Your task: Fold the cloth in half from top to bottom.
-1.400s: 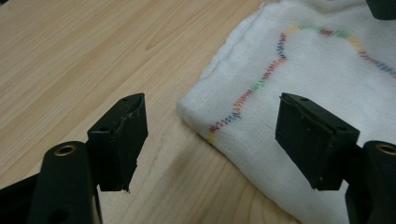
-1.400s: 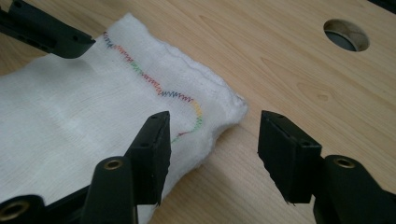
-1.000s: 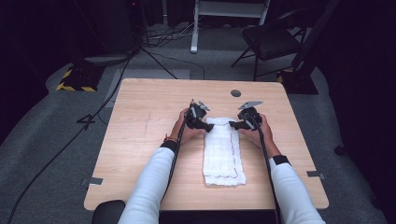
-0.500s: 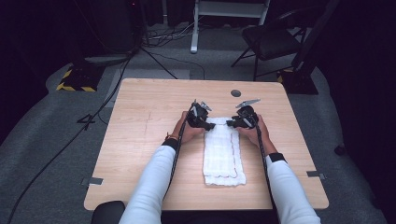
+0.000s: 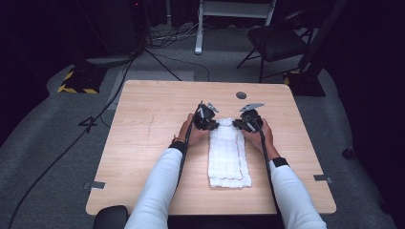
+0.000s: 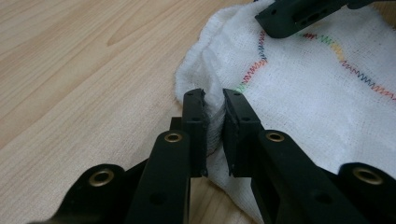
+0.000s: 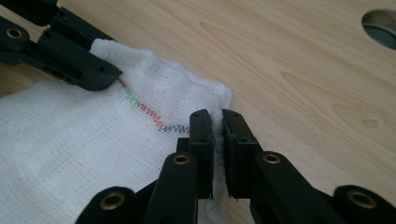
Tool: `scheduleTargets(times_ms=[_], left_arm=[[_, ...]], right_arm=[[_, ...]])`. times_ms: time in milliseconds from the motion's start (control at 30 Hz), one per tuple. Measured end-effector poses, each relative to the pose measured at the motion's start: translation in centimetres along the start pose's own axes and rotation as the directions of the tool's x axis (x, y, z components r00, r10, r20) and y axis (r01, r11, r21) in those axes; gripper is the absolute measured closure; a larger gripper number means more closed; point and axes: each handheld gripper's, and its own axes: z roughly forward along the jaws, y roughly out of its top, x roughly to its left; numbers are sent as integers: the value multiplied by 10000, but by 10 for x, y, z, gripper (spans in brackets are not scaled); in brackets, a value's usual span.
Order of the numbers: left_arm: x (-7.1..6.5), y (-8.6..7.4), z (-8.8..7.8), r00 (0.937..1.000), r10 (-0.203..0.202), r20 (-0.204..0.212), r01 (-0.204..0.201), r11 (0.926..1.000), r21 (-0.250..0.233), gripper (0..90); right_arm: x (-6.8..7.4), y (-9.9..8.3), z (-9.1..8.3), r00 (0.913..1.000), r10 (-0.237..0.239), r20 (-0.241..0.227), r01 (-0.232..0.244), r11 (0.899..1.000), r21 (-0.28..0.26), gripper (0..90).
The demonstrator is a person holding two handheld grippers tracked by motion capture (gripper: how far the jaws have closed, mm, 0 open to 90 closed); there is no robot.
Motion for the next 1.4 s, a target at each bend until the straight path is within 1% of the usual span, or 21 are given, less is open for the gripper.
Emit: scheduleTargets(times_ms=[33,133,200,233,300,433,467,533,600,667,767,833,867,933,967,1067,1133,1267,1300,1400], left_arm=[[1,0,0,10000,15,-29,-15,10000,-2,821],[1,2,-1,9995,48,-310,-48,10000,-8,829],[1,4,-3,9987,58,-513,-60,10000,-45,831],[1,5,-4,9982,82,-594,-89,9999,-116,831],[1,8,-7,9965,303,-785,-323,9992,-239,834],[4,16,-16,9949,325,-954,-370,9983,-454,834],[4,18,-18,9934,399,-1075,-449,9980,-443,834],[4,22,-21,9920,479,-1170,-539,9974,-479,834],[5,27,-26,9914,555,-1182,-618,9968,-502,834],[7,30,-30,9921,458,-1170,-543,9960,-704,834],[7,37,-37,9884,638,-1379,-741,9947,-708,834],[6,41,-40,9857,746,-1510,-860,9938,-711,834],[6,42,-41,9842,784,-1588,-916,9928,-778,833],[6,45,-45,9834,735,-1658,-906,9911,-978,834],[6,46,-46,9815,807,-1737,-992,9899,-1010,834],[4,46,-47,9805,929,-1729,-1104,9894,-940,831],[3,44,-48,9820,939,-1637,-1117,9883,-1034,829],[-2,37,-51,9826,1327,-1299,-1469,9834,-1066,823],[-3,34,-51,9837,1386,-1147,-1510,9827,-1071,823],[-8,26,-51,9789,1746,-1063,-1843,9788,-897,819]], right_arm=[[0,1,-1,10000,-53,69,54,9999,-112,839],[1,5,-3,9995,-233,194,238,9994,-249,840],[5,10,-6,9980,-467,432,482,9983,-331,841],[5,10,-6,9980,-467,432,482,9983,-331,841],[7,14,-9,9966,-549,615,577,9973,-460,842],[7,21,-15,9956,-591,733,640,9957,-667,842],[8,23,-17,9950,-598,800,656,9953,-718,843],[8,27,-20,9939,-652,890,728,9938,-844,843],[8,31,-23,9927,-664,1005,764,9921,-994,843],[7,35,-26,9918,-753,1036,862,9907,-1052,843],[7,41,-31,9921,-702,1037,831,9885,-1260,843],[7,45,-34,9907,-735,1144,891,9864,-1380,843],[6,47,-35,9905,-763,1143,923,9856,-1416,843],[7,50,-39,9892,-704,1285,904,9834,-1574,844],[7,50,-40,9890,-667,1318,881,9824,-1645,844],[7,52,-42,9888,-691,1324,914,9812,-1700,844],[7,51,-43,9888,-708,1312,926,9813,-1686,844],[7,45,-46,9920,-648,1080,836,9803,-1790,844],[7,42,-47,9925,-674,1015,848,9803,-1785,845],[10,34,-48,9947,-724,735,843,9811,-1740,845]])
